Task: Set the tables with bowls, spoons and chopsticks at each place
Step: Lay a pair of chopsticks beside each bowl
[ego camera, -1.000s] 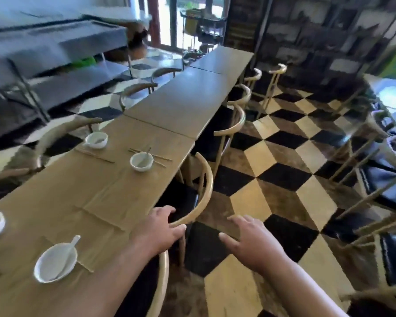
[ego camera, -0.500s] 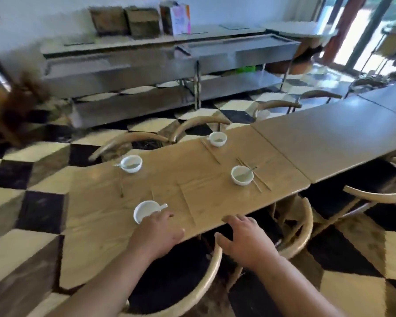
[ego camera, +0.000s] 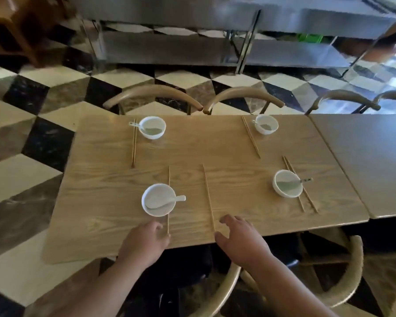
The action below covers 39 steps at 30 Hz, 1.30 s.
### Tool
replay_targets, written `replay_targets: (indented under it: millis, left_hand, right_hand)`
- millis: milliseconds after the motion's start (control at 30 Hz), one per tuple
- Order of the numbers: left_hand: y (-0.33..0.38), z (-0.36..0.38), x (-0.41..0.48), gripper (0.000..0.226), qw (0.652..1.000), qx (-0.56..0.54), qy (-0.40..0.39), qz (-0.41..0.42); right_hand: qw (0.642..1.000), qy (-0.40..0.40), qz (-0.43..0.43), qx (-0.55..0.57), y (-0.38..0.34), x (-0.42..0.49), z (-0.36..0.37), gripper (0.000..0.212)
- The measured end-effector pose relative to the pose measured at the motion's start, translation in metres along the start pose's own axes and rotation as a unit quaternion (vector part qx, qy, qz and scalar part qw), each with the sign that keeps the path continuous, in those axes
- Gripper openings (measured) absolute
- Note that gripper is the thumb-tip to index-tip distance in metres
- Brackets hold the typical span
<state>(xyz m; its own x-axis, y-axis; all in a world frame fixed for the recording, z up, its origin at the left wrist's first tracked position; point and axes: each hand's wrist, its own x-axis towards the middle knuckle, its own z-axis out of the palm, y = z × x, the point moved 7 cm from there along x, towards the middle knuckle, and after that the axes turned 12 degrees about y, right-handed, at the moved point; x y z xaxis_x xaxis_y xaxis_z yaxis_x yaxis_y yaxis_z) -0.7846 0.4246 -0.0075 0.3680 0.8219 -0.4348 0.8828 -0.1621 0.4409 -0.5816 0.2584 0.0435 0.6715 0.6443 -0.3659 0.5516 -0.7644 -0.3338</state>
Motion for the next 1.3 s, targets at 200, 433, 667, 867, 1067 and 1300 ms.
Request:
replay_targets:
  millis: [200,433,667,867,1067,1300]
  left_hand:
    - [-0.025,0.055,0.038,0.029,0.992,-0.075,0.041,-0.093]
    - [-0.027,0.090,0.048,0.016,0.972,-0.127,0.130,-0.151]
    - [-0.019,0.099,0.056,0.011,0.977,-0.123,0.119,-0.124]
    - [-0.024,0.104,0.061,0.005,0.976,-0.149,0.102,-0.121]
    - [-0.031,0.107,0.067,0.010,0.976,-0.161,0.081,-0.119]
    - [-0.034,0.108,0.072,0.013,0.978,-0.163,0.066,-0.114]
  right_hand:
    - [0.999,-0.033,0.029,0.027,0.017,0.063,0.060,0.048]
    - [0.994,0.001,0.056,0.090,0.021,0.114,0.105,0.035]
    - [0.990,0.020,0.070,0.122,0.005,0.124,0.119,0.042]
    - [0.992,-0.006,0.041,0.118,-0.015,0.125,0.131,0.037]
    - [0.985,-0.070,0.048,0.152,-0.038,0.116,0.155,0.023]
    - [0.964,-0.093,0.110,0.222,-0.042,0.120,0.177,0.016]
